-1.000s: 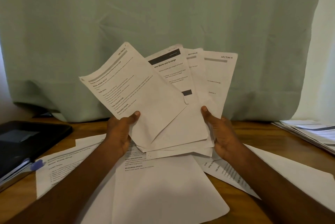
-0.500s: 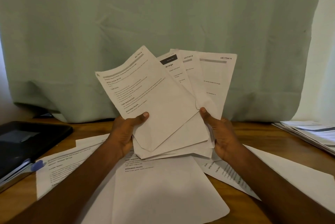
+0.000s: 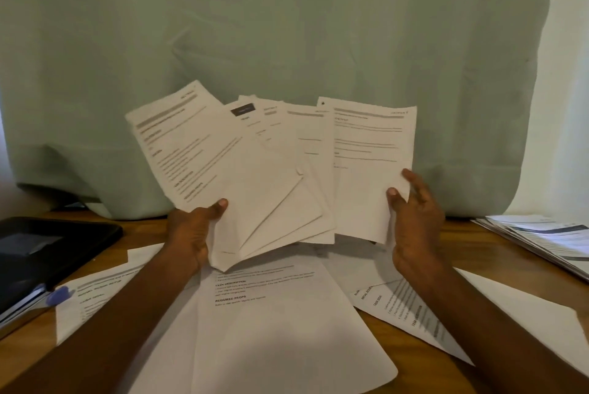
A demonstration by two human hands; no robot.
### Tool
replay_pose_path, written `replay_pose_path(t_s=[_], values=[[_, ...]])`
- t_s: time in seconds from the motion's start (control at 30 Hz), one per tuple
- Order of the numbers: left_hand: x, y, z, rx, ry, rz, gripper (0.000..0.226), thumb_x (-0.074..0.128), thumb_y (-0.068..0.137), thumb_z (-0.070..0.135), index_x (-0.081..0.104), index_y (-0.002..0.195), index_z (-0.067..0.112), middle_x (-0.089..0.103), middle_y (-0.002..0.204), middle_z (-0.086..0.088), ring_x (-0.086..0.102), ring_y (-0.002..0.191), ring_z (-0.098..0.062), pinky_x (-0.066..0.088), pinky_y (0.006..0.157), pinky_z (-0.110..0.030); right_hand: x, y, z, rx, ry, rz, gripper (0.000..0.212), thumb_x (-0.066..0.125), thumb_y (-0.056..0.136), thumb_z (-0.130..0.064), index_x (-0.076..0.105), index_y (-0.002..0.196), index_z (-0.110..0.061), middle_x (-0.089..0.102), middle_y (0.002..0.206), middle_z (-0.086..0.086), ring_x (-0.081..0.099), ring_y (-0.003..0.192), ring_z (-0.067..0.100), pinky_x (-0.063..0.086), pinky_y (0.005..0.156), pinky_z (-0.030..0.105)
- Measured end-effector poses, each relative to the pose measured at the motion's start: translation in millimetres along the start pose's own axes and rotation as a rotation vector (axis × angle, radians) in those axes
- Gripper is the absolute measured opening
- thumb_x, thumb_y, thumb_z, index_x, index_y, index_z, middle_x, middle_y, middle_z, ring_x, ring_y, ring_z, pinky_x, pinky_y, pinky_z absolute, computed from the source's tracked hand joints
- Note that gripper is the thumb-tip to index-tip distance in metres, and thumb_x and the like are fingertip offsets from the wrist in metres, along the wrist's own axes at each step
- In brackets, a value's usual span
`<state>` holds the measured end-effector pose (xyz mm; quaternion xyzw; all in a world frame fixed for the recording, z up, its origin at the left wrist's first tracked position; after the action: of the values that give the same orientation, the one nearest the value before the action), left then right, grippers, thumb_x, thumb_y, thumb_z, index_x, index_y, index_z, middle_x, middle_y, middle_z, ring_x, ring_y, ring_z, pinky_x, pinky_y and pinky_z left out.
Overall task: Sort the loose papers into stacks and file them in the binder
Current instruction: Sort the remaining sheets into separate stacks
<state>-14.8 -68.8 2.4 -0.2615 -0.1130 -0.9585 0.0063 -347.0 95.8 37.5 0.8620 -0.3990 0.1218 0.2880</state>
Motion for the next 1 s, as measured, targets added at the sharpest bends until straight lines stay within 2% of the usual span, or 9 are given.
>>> replay_pose_path(t_s=[0.13, 0.23, 0.33, 0.43, 0.53, 0.63, 0.8, 0.93, 1.0], values=[[-9.6, 3.5, -3.2, -0.021, -0.024, 0.018, 0.057, 0.084, 0.077, 0.002, 0.067, 0.128, 0.019, 0.072, 0.121, -0.002, 0.065, 0.114, -0.029, 0.052, 0.099, -0.052, -15.4, 15.6, 4.7, 0.039, 0.024, 0.064, 0.062, 0.07, 0.094, -0.006, 0.047, 0.149, -0.022, 0.067, 0.107, -0.012, 0.065, 0.091, 0.003, 0.055, 0.072, 0.02], [-5.3, 3.0, -0.7, 0.005, -0.052, -0.011, 0.061, 0.085, 0.073, 0.002, 0.067, 0.129, 0.017, 0.073, 0.121, -0.002, 0.067, 0.114, -0.027, 0.051, 0.102, -0.051, -21.7, 20.8, 16.1, 0.113, -0.027, 0.08, 0.038, 0.071, 0.095, -0.011, 0.065, 0.129, -0.025, 0.073, 0.115, -0.003, 0.068, 0.105, 0.023, 0.058, 0.092, 0.048], [1.1, -1.5, 1.2, 0.017, -0.09, -0.067, 0.064, 0.084, 0.072, 0.002, 0.066, 0.131, 0.016, 0.073, 0.123, -0.003, 0.068, 0.115, -0.027, 0.052, 0.102, -0.051, -25.2, 23.9, 21.5, 0.154, -0.023, 0.084, 0.027, 0.07, 0.095, -0.011, 0.071, 0.116, -0.028, 0.075, 0.112, -0.002, 0.068, 0.106, 0.029, 0.056, 0.094, 0.057], [8.0, -5.9, 3.9, 0.009, -0.128, -0.148, 0.068, 0.082, 0.07, 0.005, 0.064, 0.134, 0.016, 0.072, 0.124, -0.003, 0.07, 0.111, -0.023, 0.056, 0.097, -0.047, -21.6, 26.6, 28.0, 0.239, 0.107, 0.014, 0.03, 0.068, 0.095, -0.01, 0.069, 0.123, -0.023, 0.074, 0.118, 0.003, 0.067, 0.112, 0.036, 0.058, 0.087, 0.057], [18.8, -11.5, 7.4, -0.007, -0.131, -0.275, 0.053, 0.071, 0.083, -0.003, 0.064, 0.13, 0.018, 0.075, 0.118, -0.002, 0.073, 0.101, -0.017, 0.062, 0.077, -0.033, -8.2, 20.0, 25.3, 0.35, 0.262, -0.216, 0.039, 0.061, 0.097, -0.008, 0.062, 0.136, -0.015, 0.07, 0.128, 0.01, 0.065, 0.119, 0.036, 0.058, 0.092, 0.055], [25.0, -16.7, 4.7, -0.046, -0.09, -0.336, 0.058, 0.076, 0.077, 0.001, 0.064, 0.132, 0.016, 0.073, 0.123, -0.006, 0.07, 0.11, -0.022, 0.062, 0.078, -0.031, 1.0, 9.5, 19.3, 0.466, 0.378, -0.403, 0.048, 0.055, 0.093, -0.003, 0.059, 0.14, -0.009, 0.065, 0.136, 0.015, 0.061, 0.124, 0.035, 0.055, 0.099, 0.051], [33.2, -25.5, 1.0, -0.039, 0.021, -0.393, 0.061, 0.079, 0.074, 0.0, 0.064, 0.132, 0.013, 0.073, 0.124, -0.007, 0.07, 0.112, -0.023, 0.061, 0.082, -0.032, 18.2, -14.3, 16.9, 0.554, 0.447, -0.607, 0.039, 0.047, 0.08, 0.001, 0.076, 0.106, -0.005, 0.074, 0.108, 0.014, 0.073, 0.093, 0.03, 0.064, 0.074, 0.043], [40.1, -31.2, 2.2, 0.04, 0.125, -0.341, 0.047, 0.077, 0.081, -0.007, 0.068, 0.122, 0.015, 0.076, 0.111, 0.0, 0.073, 0.098, -0.011, 0.058, 0.075, -0.018, 24.7, -23.6, 13.7, 0.602, 0.532, -0.747, 0.042, 0.069, 0.08, -0.014, 0.069, 0.122, -0.01, 0.07, 0.122, 0.012, 0.067, 0.113, 0.031, 0.056, 0.096, 0.048], [36.5, -28.4, 2.2, 0.073, 0.139, -0.214, 0.043, 0.077, 0.083, -0.006, 0.066, 0.118, 0.016, 0.073, 0.105, 0.006, 0.069, 0.089, -0.004, 0.055, 0.071, -0.014, 30.7, -32.3, 10.0, 0.643, 0.537, -0.849, 0.042, 0.049, 0.083, -0.005, 0.067, 0.121, -0.005, 0.071, 0.119, 0.013, 0.067, 0.11, 0.032, 0.055, 0.097, 0.047]])
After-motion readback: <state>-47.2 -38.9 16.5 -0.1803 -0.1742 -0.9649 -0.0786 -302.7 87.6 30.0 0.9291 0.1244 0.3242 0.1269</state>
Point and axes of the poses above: each hand's wrist, its own y-axis towards the middle knuckle, its own x-axis out of the palm, z = x × y, the point moved 5 cm from there along y, towards the middle knuckle
